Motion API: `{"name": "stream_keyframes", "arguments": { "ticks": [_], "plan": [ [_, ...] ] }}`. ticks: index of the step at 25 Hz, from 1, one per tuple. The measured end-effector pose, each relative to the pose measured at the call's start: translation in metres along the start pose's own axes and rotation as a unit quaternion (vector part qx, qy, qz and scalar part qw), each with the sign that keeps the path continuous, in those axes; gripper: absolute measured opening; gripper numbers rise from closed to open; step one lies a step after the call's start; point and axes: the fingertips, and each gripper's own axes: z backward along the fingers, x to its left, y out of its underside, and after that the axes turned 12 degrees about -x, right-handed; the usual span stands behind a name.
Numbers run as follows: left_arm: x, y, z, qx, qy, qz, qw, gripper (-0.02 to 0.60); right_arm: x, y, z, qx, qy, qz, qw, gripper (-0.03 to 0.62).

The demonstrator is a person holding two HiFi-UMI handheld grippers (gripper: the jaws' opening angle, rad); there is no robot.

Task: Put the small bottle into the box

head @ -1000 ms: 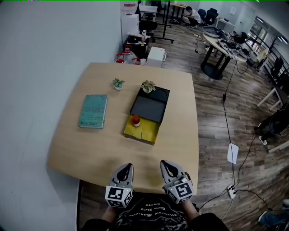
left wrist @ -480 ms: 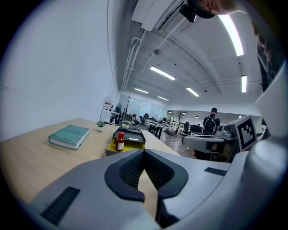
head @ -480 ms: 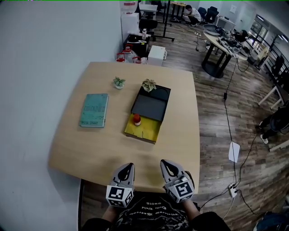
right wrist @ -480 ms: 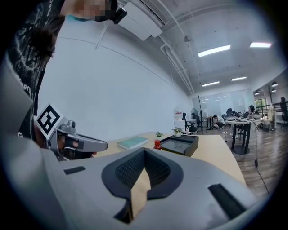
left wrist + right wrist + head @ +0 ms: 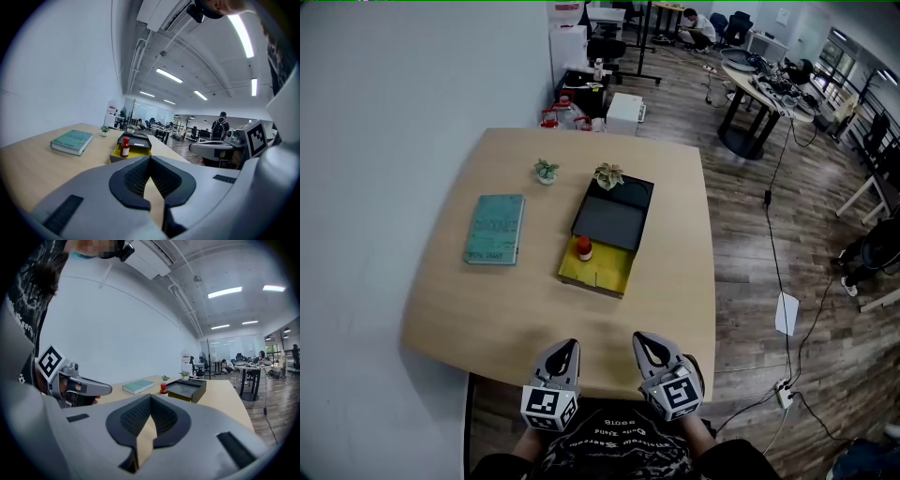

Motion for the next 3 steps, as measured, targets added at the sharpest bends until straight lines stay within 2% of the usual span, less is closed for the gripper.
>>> {"name": "stream_keyframes", "arguments": {
  "ticks": [3],
  "plan": [
    [0.0013,-0.0005,-0.0018,0.000,0.000,-0.001,1.0000,0.004,-0.0001,-0.0010,-0.0021,-0.001,0.000,0.002,1.000,0.002]
  ]
}}
